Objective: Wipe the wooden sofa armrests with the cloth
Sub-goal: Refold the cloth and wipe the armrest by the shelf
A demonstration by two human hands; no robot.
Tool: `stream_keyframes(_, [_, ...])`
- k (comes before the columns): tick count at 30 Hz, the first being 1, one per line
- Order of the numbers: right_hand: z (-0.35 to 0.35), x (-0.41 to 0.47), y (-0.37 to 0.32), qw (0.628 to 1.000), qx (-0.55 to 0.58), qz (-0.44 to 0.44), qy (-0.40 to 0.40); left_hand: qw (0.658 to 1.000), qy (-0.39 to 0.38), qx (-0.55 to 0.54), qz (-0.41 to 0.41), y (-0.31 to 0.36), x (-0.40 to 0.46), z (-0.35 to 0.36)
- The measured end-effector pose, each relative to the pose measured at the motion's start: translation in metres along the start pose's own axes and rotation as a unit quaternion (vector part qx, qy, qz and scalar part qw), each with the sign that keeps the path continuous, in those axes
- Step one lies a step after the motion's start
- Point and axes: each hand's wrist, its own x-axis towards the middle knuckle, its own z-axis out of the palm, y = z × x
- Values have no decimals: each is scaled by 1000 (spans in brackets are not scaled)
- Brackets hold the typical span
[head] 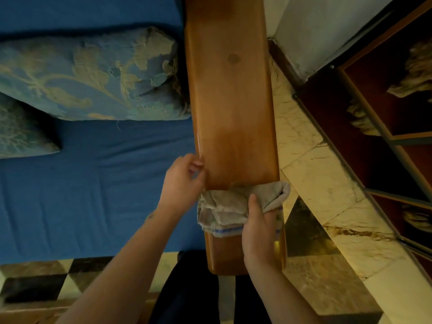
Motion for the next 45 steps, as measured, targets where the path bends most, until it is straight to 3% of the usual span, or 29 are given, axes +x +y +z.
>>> stream_keyframes(4, [14,8,3,998,31,-30,35,996,13,24,88,12,54,-12])
stream_keyframes(13, [35,23,-12,995,42,-57,65,999,18,-3,40,11,80,-15])
stream_keyframes(20, [63,57,-83,997,44,-65,7,998,-41,45,-10,18,101,-27])
stream_keyframes(26, [88,99,-150,987,-52,-134,-66,991,-75,103,-40,27,114,-35])
stream_keyframes(29, [99,106,-165,956,-163,-223,-97,984,-102,138,-40,34,114,-37])
stream_keyframes(32, [99,107,-150,849,-364,-383,-5,984,-82,152,-45,37,110,-35])
stream_keyframes(34, [98,103,-134,803,-399,-441,49,985,-75,150,-46,36,109,-33])
stream_keyframes(41, [104,102,-103,780,-403,-477,37,986,-72,143,-54,33,106,-36])
stream_keyframes(45, [80,101,-100,727,-448,-517,-47,989,-95,76,-85,23,85,-31])
